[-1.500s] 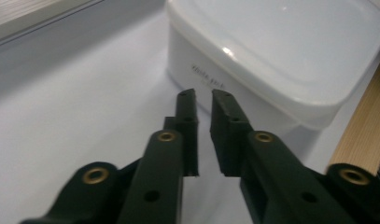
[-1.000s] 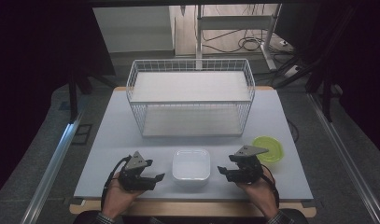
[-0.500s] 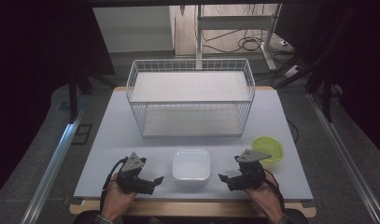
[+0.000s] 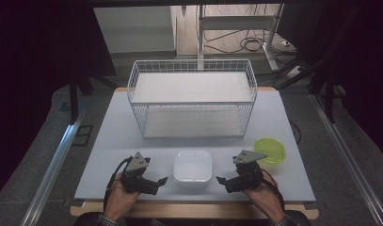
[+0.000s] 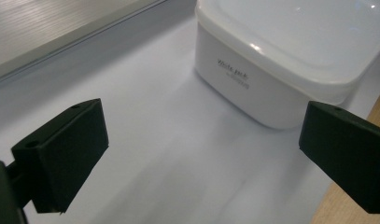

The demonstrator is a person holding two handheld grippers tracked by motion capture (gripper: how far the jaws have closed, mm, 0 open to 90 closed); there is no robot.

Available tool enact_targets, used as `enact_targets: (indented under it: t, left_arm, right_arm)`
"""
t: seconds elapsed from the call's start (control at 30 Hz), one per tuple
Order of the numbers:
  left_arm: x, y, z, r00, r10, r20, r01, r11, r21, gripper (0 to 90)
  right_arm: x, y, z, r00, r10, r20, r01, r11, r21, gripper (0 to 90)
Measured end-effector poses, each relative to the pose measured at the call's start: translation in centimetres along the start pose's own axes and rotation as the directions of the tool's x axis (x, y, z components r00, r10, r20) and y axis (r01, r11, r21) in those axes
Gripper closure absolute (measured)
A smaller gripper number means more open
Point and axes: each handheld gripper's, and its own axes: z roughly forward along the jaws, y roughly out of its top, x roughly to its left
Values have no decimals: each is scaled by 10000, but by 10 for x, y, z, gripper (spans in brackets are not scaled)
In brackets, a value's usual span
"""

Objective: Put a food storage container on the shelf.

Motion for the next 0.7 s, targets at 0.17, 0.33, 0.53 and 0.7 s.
enact_targets:
  t: [0.17, 0.33, 0.53, 0.7]
  left_arm:
    - [2, 6, 1, 9998, -116, 146, 115, 9999, 63, 14]
    - [5, 19, 1, 9988, -184, 464, 198, 9994, -301, 28]
    - [-1, 31, 15, 9974, 104, 710, -108, 9999, 55, 74]
    - [-1, 38, 27, 9899, -125, 1414, 104, 9998, 155, 79]
  right_arm:
    - [2, 6, 3, 10000, 46, 7, -46, 10000, 31, 9]
    - [2, 12, 4, 9992, 342, -202, -343, 9994, -29, 49]
    - [2, 25, 12, 9932, 817, -825, -812, 9967, 93, 138]
    - [2, 30, 21, 9864, 1095, -1230, -1053, 9936, 401, 176]
